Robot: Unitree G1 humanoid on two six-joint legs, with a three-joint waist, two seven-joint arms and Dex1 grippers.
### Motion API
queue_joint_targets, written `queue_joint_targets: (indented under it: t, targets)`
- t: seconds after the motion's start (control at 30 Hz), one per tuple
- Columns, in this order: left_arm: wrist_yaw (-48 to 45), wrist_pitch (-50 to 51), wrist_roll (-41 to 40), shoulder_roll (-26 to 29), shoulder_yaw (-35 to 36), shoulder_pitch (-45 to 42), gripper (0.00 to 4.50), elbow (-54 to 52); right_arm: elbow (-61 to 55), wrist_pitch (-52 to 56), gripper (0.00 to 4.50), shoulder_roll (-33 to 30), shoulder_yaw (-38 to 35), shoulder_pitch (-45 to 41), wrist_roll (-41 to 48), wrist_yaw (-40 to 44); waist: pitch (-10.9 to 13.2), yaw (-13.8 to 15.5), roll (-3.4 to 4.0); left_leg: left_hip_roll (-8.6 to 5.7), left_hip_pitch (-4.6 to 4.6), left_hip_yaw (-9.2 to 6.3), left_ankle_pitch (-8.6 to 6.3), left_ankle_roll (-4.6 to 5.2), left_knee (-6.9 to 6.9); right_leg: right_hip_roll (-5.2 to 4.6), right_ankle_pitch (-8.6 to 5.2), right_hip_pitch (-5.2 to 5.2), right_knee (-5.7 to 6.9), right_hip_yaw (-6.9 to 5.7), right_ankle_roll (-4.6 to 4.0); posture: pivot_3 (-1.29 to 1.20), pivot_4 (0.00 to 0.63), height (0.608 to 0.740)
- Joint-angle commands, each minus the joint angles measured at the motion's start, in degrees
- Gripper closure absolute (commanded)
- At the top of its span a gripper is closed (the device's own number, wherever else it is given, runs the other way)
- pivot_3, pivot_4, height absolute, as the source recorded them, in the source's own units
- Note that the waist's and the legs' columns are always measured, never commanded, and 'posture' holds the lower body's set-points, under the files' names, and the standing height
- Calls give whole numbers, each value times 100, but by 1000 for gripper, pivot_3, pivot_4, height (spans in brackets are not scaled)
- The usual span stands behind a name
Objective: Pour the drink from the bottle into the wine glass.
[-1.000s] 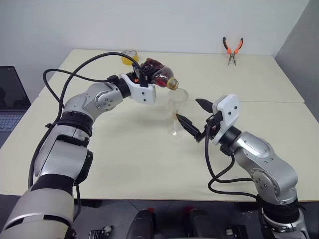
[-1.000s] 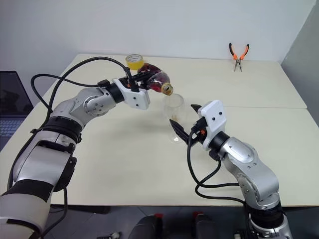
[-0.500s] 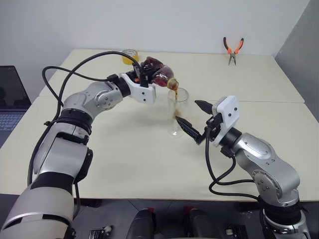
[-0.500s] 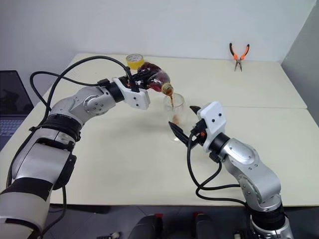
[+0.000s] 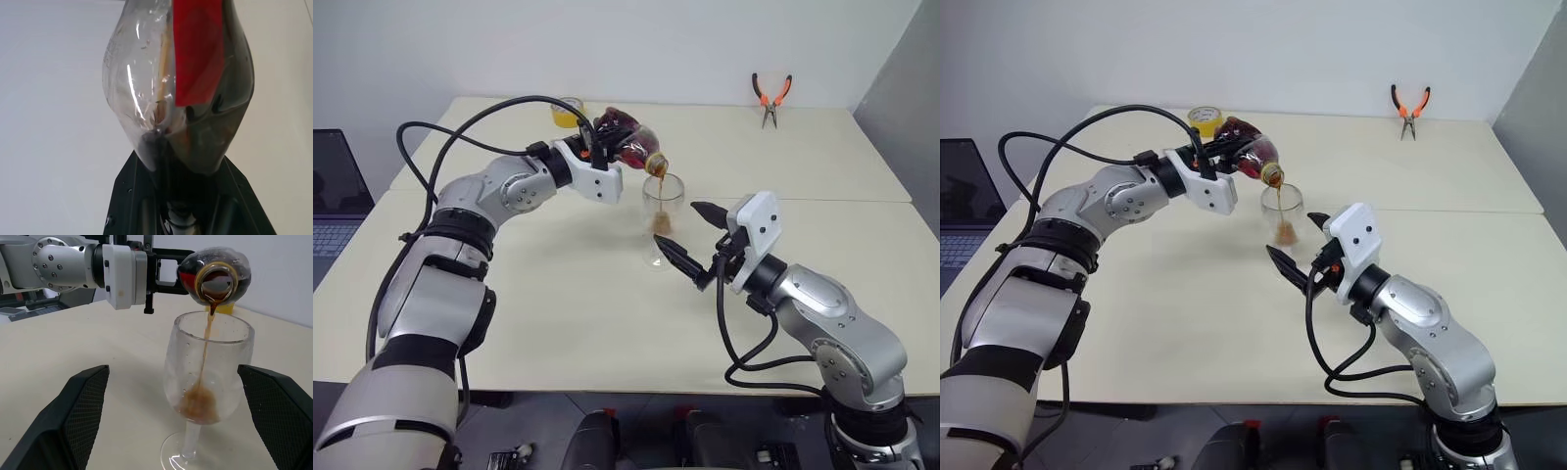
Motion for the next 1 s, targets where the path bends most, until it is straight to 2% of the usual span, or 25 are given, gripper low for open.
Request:
queue_joint_targets:
  t: [0.03, 0.63, 1.0]
  targets:
    - [188, -29, -10, 61, 12, -319, 3979, 2, -233, -66, 0, -53, -49, 32, 10, 19, 0, 0, 0, 0, 0, 0, 0, 0, 0, 0, 0, 0, 0, 0, 0, 0, 150, 740]
    - [437, -27, 149, 73, -197, -556, 3991, 204, -246, -140, 0, -63, -64, 190, 15, 17, 0, -1, 0, 0, 0, -1, 0, -1, 1, 0, 0, 0, 1, 0, 0, 0, 150, 740]
    - [532, 2, 202, 96, -273, -644, 3991, 314, -515, -330, 0, -243, -453, 274, 354, 288, 0, -3, 0, 0, 0, 0, 0, -1, 2, 0, 0, 0, 2, 0, 0, 0, 150, 740]
